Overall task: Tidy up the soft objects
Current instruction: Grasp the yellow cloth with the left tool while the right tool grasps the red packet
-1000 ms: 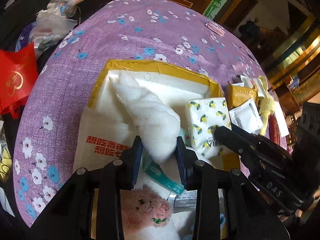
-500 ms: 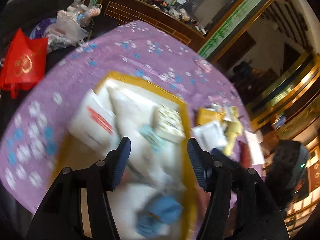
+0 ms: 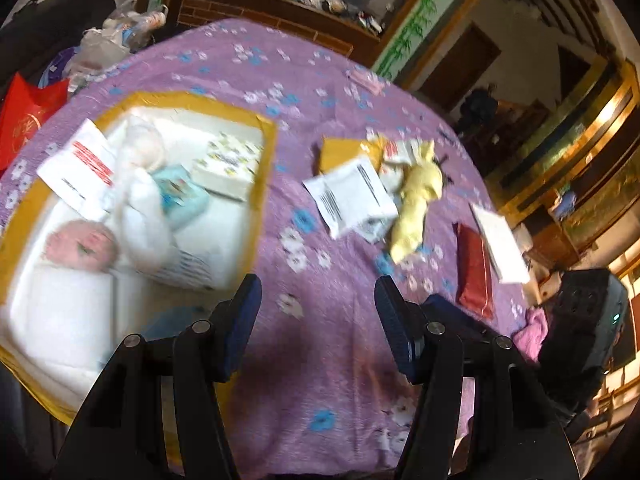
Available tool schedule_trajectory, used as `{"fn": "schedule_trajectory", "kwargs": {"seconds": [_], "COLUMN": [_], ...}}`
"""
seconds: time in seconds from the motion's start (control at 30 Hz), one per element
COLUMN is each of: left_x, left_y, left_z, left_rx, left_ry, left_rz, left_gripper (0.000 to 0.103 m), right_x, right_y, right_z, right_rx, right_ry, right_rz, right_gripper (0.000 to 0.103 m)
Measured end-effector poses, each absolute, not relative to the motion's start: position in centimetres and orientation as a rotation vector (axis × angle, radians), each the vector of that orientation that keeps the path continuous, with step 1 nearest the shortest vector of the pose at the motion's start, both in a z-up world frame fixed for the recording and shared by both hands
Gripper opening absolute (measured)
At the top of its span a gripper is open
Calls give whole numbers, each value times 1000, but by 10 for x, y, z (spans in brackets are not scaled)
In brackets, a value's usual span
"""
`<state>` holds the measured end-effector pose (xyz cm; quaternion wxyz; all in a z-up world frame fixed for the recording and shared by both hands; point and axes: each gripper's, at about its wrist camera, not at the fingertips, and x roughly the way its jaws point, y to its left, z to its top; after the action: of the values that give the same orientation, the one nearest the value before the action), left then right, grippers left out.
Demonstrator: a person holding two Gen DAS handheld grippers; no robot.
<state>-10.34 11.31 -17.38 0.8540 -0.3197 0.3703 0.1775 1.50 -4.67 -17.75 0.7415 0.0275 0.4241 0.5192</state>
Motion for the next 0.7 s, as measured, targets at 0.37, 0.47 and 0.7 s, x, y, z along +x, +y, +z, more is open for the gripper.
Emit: {"fn": "schedule_trajectory", "kwargs": {"seconds": [0.37, 0.47, 0.7], "left_x": [-67, -62, -50], "left_y": [70, 67, 60], "left_z": [-183, -182, -176], "left_rx": [-638, -664, -657], "left_ry": [879, 877, 858], "left_rz": [331, 287, 288], "left_gripper": [59, 59, 59], "right_x": [71, 91, 157], "right_y": [-107, -128, -161], "right_z": [-175, -171, -182], "right_rx": [183, 179, 244], "right_ry": [922, 903, 949], "right_rz": [1015, 881, 649], "right_gripper": [80, 80, 80]}}
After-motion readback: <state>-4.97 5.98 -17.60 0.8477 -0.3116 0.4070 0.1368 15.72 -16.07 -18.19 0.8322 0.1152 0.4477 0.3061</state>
